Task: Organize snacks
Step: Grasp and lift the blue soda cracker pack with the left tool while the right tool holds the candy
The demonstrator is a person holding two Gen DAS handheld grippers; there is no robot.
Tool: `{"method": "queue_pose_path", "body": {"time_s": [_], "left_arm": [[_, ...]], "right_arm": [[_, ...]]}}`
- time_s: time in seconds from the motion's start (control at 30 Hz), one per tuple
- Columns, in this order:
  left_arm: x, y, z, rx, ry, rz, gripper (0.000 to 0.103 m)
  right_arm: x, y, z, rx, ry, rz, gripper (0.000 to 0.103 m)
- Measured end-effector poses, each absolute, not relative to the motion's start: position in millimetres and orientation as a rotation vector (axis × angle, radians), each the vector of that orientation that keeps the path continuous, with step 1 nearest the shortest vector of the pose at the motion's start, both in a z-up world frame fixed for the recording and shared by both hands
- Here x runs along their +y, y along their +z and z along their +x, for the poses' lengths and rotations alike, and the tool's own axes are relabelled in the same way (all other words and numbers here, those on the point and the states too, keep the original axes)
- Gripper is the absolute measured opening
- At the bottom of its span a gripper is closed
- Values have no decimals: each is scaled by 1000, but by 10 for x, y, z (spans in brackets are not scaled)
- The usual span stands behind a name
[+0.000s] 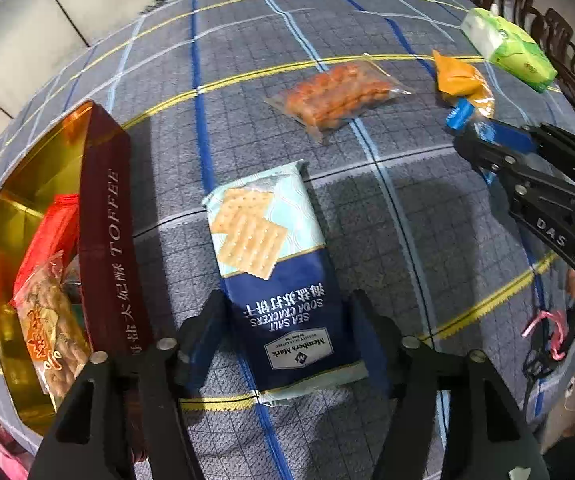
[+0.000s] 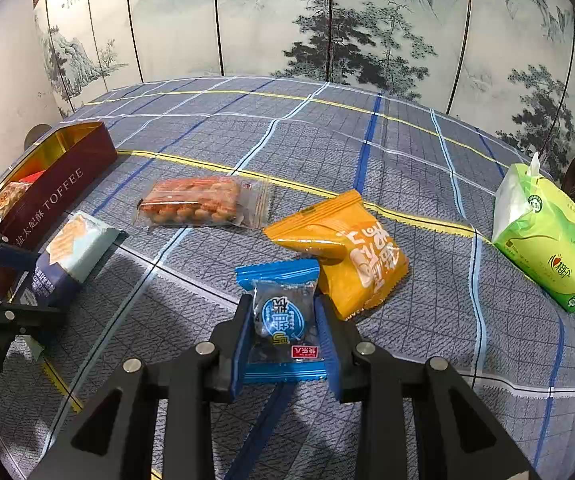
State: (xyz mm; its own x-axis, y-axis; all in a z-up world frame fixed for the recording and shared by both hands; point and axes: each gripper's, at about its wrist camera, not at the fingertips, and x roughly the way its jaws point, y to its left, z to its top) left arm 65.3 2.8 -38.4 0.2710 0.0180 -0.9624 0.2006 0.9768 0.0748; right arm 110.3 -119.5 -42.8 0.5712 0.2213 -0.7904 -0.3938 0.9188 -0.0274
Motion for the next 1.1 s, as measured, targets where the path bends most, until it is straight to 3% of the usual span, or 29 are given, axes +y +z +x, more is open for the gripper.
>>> {"method": "queue_pose_path", "body": {"time_s": [0.03, 0.13, 0.2, 0.27, 0.37, 1.1], "left_arm": [[23, -386, 653, 1283, -107, 204, 70], [25, -388, 612, 1272, -85, 184, 70], [36, -388, 613, 1277, -89, 147, 66], [29, -409, 673, 1287, -103, 105, 55], [58, -395, 669, 1289, -100, 74, 50], [107, -277, 594, 1257, -128, 66, 47]], "right_arm": [[-1197, -429, 1104, 894, 364, -209, 32], [-1197, -429, 1100, 893, 364, -210, 32], [-1196, -430, 1100, 893, 364, -210, 32], [-1195, -430, 1100, 893, 364, -210, 32], [-1193, -431, 1100, 893, 364, -210, 32], [-1192, -430, 1098, 893, 364, -209, 32]]}}
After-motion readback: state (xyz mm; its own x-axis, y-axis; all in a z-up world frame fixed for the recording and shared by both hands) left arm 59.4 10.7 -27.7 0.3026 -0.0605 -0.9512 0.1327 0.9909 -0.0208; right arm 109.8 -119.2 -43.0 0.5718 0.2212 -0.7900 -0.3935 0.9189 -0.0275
